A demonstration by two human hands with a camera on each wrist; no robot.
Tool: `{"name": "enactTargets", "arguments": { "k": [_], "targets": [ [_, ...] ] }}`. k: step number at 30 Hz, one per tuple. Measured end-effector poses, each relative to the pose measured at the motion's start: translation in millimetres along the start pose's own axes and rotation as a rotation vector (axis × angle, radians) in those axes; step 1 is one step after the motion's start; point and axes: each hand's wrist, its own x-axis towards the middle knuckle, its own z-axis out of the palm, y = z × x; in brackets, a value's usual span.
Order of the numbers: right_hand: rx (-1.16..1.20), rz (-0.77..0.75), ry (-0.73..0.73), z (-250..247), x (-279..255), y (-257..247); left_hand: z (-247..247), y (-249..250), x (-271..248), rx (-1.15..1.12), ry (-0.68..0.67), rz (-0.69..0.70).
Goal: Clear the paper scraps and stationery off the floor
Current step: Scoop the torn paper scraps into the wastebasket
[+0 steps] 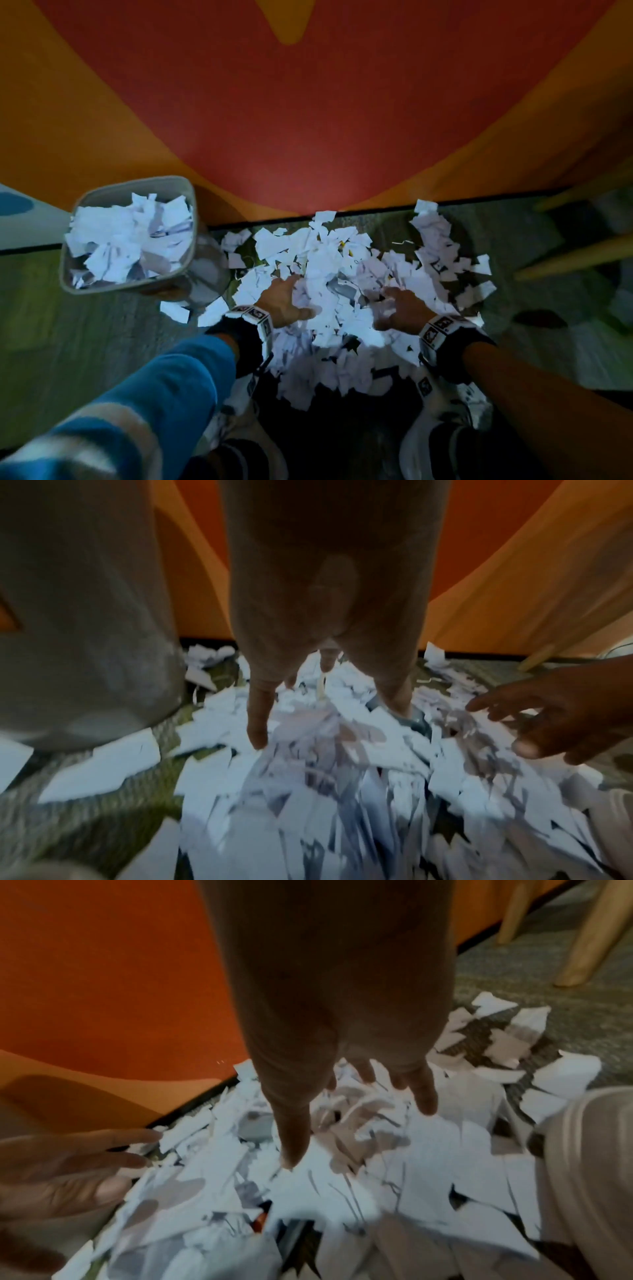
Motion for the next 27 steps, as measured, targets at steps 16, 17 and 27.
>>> {"name": "enactTargets", "arguments": {
  "k": [16,17,27],
  "targets": [
    [0.120,0.043,0.353,68,44,6,72,-17,38,-0.052,0.395,-0.073],
    [0.120,0.026,0.322,63,45,10,66,-18,37,-0.055,0.390,-0.062],
    [0.091,-0.078,0.247,-38,8,-7,-52,19,-3,-0.004,0.323,0.024]
  ]
}}
